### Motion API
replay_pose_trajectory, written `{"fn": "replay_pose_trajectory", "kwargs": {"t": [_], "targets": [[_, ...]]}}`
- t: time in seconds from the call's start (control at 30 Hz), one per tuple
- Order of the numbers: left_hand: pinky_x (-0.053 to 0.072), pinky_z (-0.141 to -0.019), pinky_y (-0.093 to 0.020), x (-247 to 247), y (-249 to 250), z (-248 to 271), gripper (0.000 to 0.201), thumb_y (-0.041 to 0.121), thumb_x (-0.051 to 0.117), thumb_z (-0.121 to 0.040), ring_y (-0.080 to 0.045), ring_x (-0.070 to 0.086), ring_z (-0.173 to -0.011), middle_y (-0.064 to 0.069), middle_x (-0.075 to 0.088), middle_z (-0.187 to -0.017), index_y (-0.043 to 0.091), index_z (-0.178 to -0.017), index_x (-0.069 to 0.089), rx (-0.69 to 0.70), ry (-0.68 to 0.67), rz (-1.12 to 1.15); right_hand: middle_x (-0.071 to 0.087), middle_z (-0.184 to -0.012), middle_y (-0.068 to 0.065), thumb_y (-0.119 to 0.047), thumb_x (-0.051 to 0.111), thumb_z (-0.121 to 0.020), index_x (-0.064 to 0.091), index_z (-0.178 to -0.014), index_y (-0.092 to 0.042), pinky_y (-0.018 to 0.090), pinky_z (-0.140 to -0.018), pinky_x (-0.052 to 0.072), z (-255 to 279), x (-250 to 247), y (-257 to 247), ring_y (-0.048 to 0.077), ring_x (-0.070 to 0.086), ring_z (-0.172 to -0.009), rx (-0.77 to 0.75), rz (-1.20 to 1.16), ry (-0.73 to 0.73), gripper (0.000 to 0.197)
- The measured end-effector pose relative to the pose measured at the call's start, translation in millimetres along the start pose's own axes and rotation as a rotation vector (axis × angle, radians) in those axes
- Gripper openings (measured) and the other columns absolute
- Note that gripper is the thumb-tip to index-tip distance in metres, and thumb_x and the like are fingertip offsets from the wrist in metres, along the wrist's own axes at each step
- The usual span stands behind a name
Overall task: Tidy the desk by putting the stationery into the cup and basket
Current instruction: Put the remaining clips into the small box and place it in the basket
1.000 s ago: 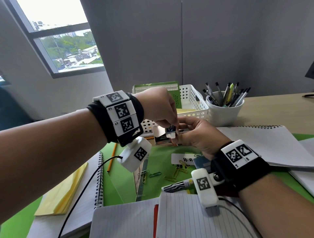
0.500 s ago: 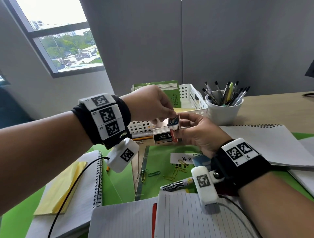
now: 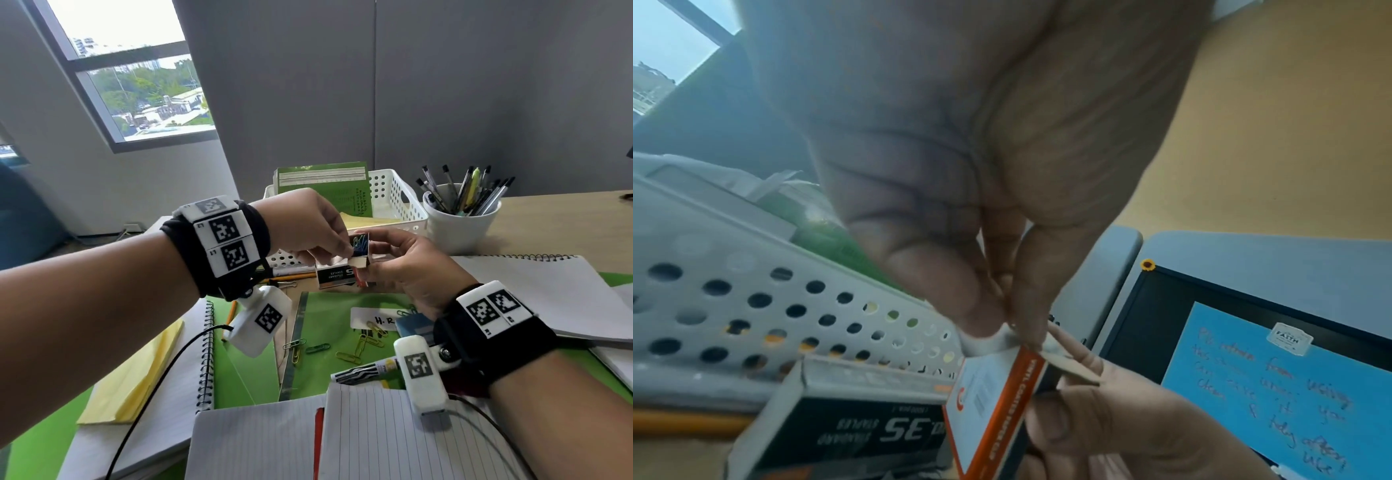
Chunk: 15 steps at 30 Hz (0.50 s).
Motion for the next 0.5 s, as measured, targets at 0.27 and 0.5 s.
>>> {"fn": "replay_pose_trajectory", "kwargs": {"t": [0.27, 0.5], "targets": [[0.058, -0.062, -0.024, 2, 7, 3, 0.019, 0.03, 0.082, -0.085, -0.01, 0.069, -0.064, -0.003, 0.078, -0.077, 0.013, -0.091, 0.077, 0.077, 0.068, 0.045, 0.072, -0.112, 0.022, 0.015, 0.074, -0.077, 0.067, -0.12, -0.004, 0.058, -0.091, 0.056, -4, 0, 3, 0.034, 0.071, -0.096, 0.008, -0.01, -0.006, 0.047], [0.06, -0.06, -0.026, -2, 19, 1, 0.016, 0.022, 0.079, -0.088, -0.012, 0.07, -0.062, -0.005, 0.078, -0.075, 0.007, -0.088, 0.074, 0.077, 0.21, 0.032, 0.073, -0.1, 0.016, 0.021, 0.07, -0.076, 0.069, -0.115, -0.004, 0.047, -0.083, 0.061, -5, -2, 5, 0.035, 0.07, -0.095, -0.004, -0.034, -0.018, 0.047]]}}
Point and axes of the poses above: each hand's wrist, its own z-axis away from the middle knuckle, its own x-axis out of the palm, y = z × x, the point moved 1 cm from there along -z, towards the middle knuckle
